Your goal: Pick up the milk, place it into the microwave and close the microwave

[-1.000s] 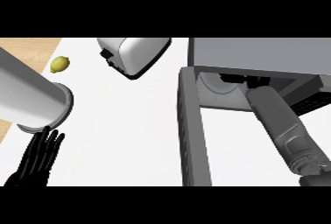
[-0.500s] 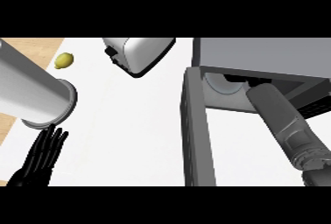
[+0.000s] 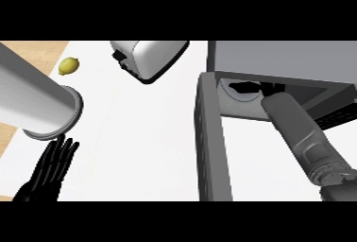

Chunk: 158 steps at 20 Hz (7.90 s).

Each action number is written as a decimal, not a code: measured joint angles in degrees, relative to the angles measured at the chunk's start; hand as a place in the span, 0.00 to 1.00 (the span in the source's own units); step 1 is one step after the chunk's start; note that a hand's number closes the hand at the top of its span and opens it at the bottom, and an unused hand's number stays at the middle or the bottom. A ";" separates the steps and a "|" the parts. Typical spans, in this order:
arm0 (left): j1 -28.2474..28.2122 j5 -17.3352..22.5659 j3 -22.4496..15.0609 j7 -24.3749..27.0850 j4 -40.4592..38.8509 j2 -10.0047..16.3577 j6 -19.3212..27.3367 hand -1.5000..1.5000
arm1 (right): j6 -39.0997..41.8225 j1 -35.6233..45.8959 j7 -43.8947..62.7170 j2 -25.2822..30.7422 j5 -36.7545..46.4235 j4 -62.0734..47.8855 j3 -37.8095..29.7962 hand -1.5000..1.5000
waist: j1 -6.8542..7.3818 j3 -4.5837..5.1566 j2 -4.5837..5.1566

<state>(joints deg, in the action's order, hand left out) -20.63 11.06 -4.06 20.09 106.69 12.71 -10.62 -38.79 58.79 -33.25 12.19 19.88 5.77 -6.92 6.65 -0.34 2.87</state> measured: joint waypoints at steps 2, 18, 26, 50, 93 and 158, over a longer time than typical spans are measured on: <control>0.04 -0.06 -0.50 0.05 -0.11 -0.32 -0.15 0.00 | 1.53 -0.23 -1.45 -0.39 -0.90 0.49 -0.89 0.00 | -0.27 0.01 -0.11; 1.59 -3.49 -4.18 -0.41 -0.15 -2.75 0.75 0.00 | 13.68 -8.80 -14.17 -1.57 -9.24 1.91 -9.24 0.00 | -3.22 0.12 -1.38; 2.00 -5.13 -5.79 -2.10 0.72 -4.10 1.83 0.00 | 22.57 -14.33 -20.06 -3.67 -10.97 2.81 -10.24 0.00 | -4.21 0.34 -2.32; 8.03 -13.15 -11.86 -5.32 -7.13 -3.30 -1.13 1.00 | 48.92 -42.33 -23.00 -5.49 -19.46 27.40 -7.58 0.00 | -8.32 0.44 -3.38; 55.82 6.64 -46.85 -3.61 -45.52 -12.43 38.95 0.00 | 66.38 -75.39 7.95 3.83 -42.51 99.71 -3.58 0.00 | -18.25 0.88 -0.65; 73.04 35.42 -50.03 19.99 -60.49 -12.72 49.36 0.00 | 71.66 -60.32 21.86 18.14 -66.01 99.47 -6.74 0.00 | -29.44 0.45 2.35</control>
<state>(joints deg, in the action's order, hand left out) 52.41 46.48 -54.09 40.09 46.20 -0.01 38.74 32.87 -1.53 -11.39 30.33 -46.14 105.24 -13.66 -22.78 0.11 5.22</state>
